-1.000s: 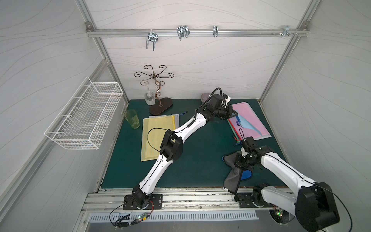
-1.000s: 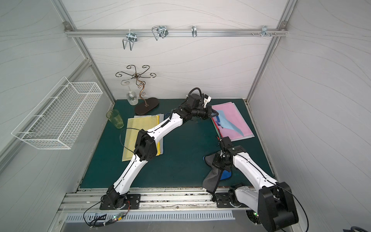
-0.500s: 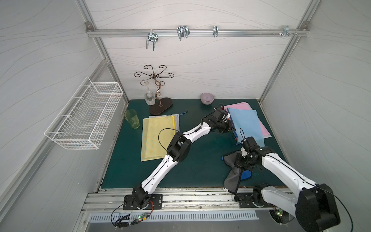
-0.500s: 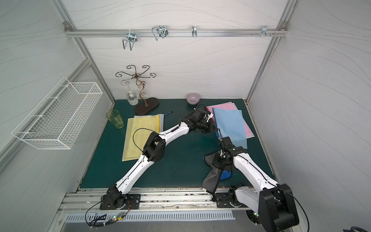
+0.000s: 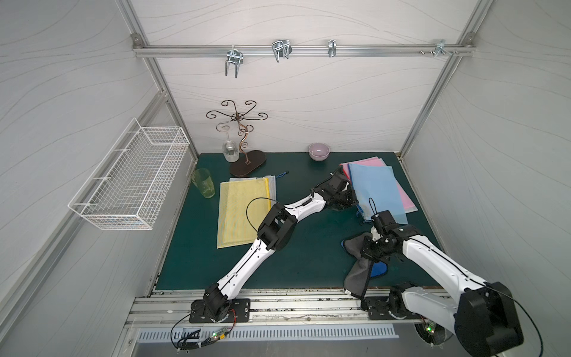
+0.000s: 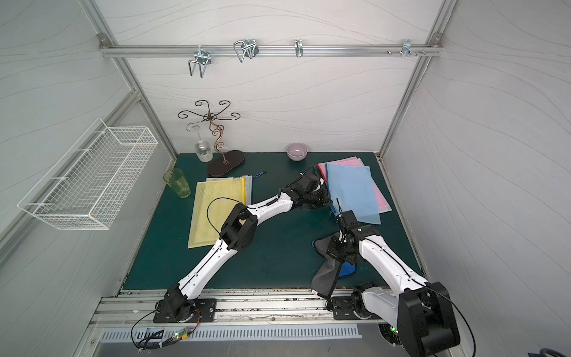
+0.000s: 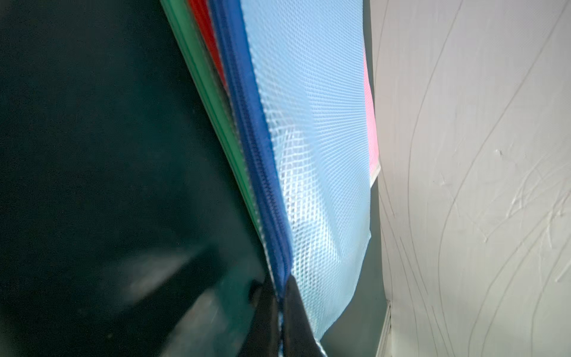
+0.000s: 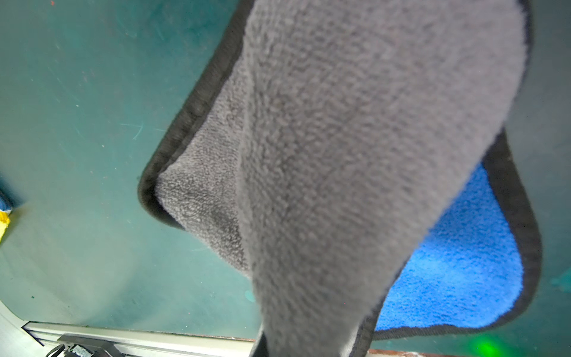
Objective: Wipe the document bag
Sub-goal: Place the document bag.
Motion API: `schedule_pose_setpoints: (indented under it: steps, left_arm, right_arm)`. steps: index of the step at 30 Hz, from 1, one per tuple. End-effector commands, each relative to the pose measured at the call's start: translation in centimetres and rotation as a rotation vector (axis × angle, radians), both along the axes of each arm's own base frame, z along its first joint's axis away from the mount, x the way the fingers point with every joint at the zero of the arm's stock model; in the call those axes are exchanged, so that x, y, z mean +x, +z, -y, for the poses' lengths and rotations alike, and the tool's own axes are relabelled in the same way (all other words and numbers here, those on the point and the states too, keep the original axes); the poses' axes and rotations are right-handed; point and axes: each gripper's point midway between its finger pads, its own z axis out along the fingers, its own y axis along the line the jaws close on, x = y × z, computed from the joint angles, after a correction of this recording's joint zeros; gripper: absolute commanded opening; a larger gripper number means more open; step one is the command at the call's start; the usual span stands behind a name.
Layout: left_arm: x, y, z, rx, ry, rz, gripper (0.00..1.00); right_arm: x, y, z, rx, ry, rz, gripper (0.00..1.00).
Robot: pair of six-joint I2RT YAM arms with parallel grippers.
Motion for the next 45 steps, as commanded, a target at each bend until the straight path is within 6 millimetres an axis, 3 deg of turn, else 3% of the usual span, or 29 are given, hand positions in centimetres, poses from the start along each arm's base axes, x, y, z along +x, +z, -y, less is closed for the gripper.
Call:
schedule_pose_setpoints:
  steps: [1, 7, 17, 20, 21, 25, 30, 38, 42, 45]
  left_arm:
    - [3.1, 3.2, 1.0, -0.089, 0.073, 0.081, 0.00]
    - [3.4, 3.4, 1.3, -0.102, 0.045, 0.093, 0.00]
    - [2.1, 1.5, 1.5, -0.104, -0.015, 0.055, 0.01]
    - [1.6, 1.3, 1.4, -0.096, -0.032, 0.053, 0.29]
    - [1.5, 1.3, 1.3, -0.092, -0.035, 0.055, 0.34]
    - [1.2, 2.2, 1.0, -0.093, -0.048, 0.076, 0.51]
    - [0.7, 3.9, 0.7, -0.096, -0.072, 0.097, 0.62]
    - [0.5, 2.6, -3.5, 0.023, 0.036, 0.024, 0.63]
    - [-0.1, 4.6, -6.0, 0.036, 0.077, 0.083, 0.63]
    - [-1.3, 6.0, -9.3, 0.055, 0.122, 0.111, 0.63]
  right_arm:
    - [-0.5, -0.3, 0.2, -0.005, -0.011, -0.017, 0.00]
    - [-0.4, -0.3, 0.2, -0.002, -0.008, -0.020, 0.00]
    - [-0.3, -0.6, 0.0, 0.002, -0.004, -0.027, 0.00]
    - [-0.3, -0.6, 0.0, 0.005, -0.003, -0.026, 0.00]
    - [-0.3, -0.6, 0.0, 0.004, -0.003, -0.027, 0.00]
    - [-0.3, -0.6, -0.1, 0.008, -0.001, -0.029, 0.00]
    - [-0.2, -0.6, -0.3, 0.008, 0.009, -0.027, 0.00]
    - [-0.1, -0.3, -0.3, -0.005, 0.015, -0.016, 0.00]
    - [0.4, -0.3, -0.6, -0.002, 0.018, -0.007, 0.00]
    - [1.5, -0.4, -1.3, 0.013, 0.017, 0.001, 0.00]
